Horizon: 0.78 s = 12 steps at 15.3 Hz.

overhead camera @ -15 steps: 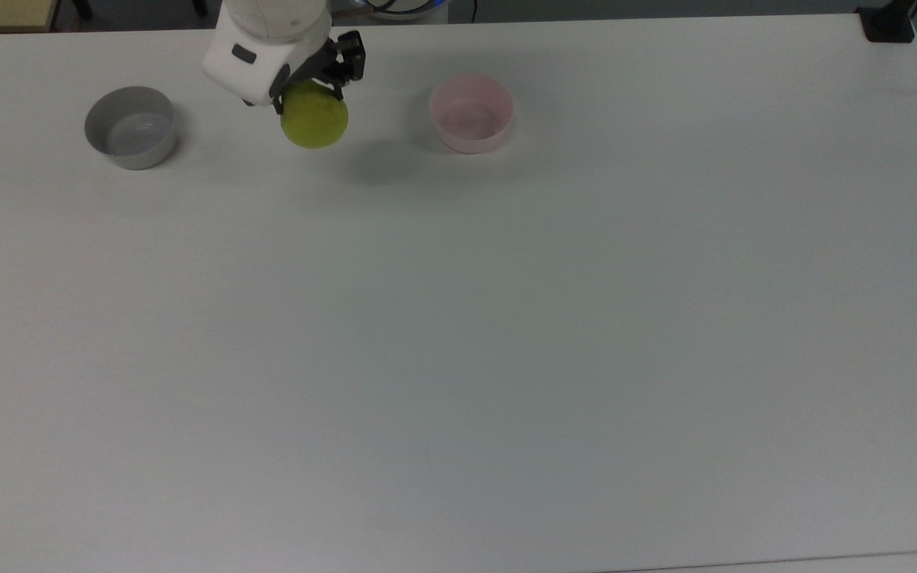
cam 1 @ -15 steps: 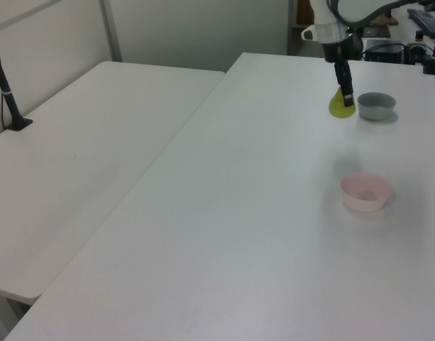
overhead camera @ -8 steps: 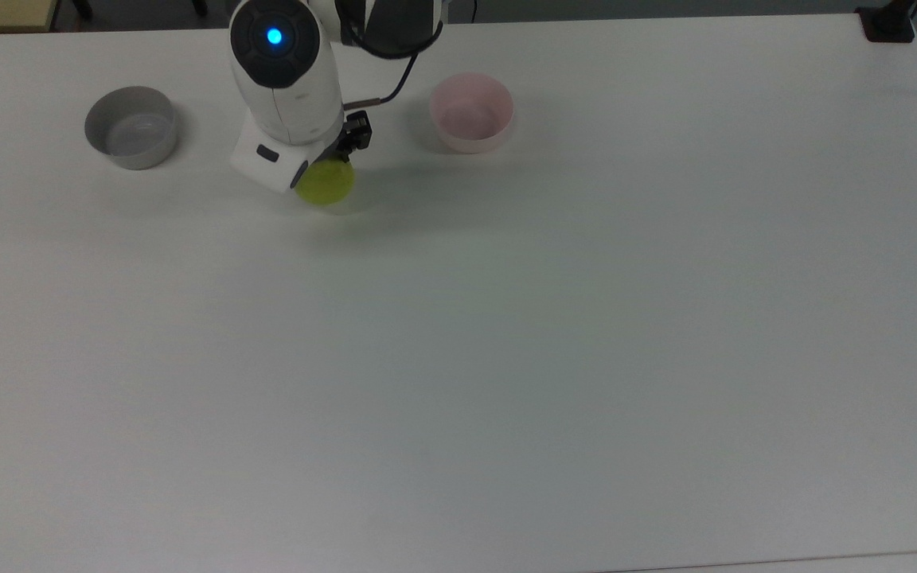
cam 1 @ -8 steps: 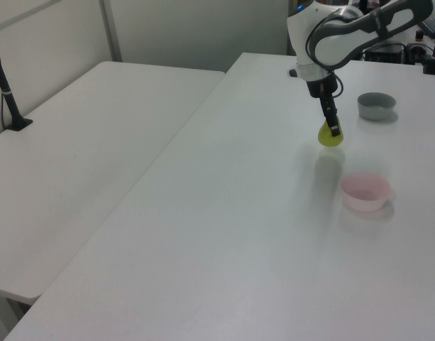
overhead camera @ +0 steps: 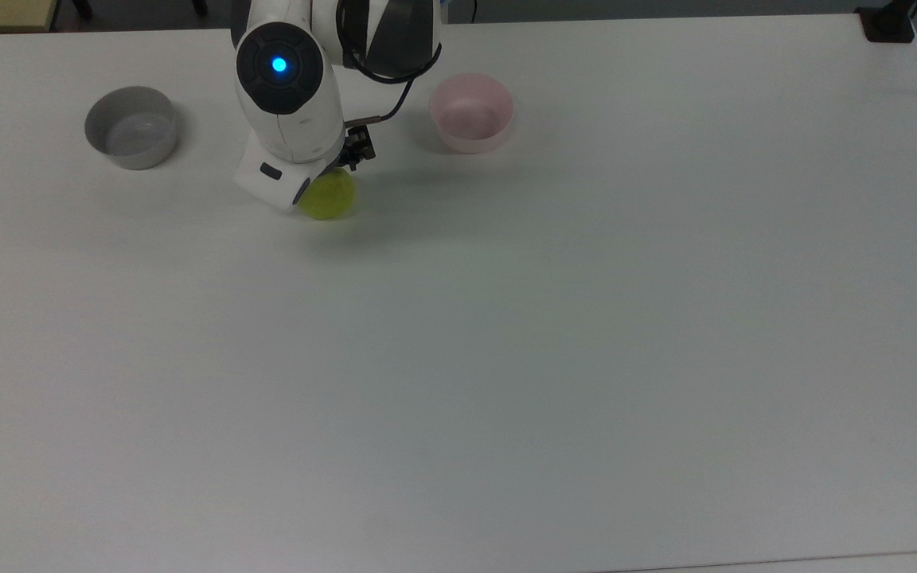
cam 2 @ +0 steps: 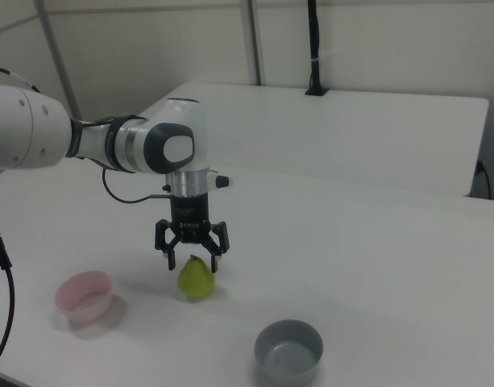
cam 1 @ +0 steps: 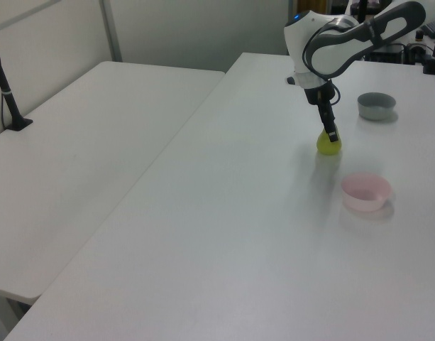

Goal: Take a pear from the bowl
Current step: 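Lower the pear onto the table between the two bowls, then open the gripper, release the pear, and raise the gripper away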

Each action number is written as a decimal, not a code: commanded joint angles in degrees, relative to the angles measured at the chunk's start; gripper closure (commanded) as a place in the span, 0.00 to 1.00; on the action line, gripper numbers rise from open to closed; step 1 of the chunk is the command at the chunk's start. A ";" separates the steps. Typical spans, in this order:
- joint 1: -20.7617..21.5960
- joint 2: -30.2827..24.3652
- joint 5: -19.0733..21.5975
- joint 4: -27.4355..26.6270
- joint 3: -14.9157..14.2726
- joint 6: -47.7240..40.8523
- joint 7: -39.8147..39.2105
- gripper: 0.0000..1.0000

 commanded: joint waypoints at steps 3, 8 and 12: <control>-0.10 -1.25 -0.01 0.57 0.01 0.05 0.56 0.00; 0.60 -12.48 0.07 0.49 -2.00 -0.56 3.88 0.00; 3.14 -18.22 0.78 1.28 -4.81 -1.89 17.29 0.00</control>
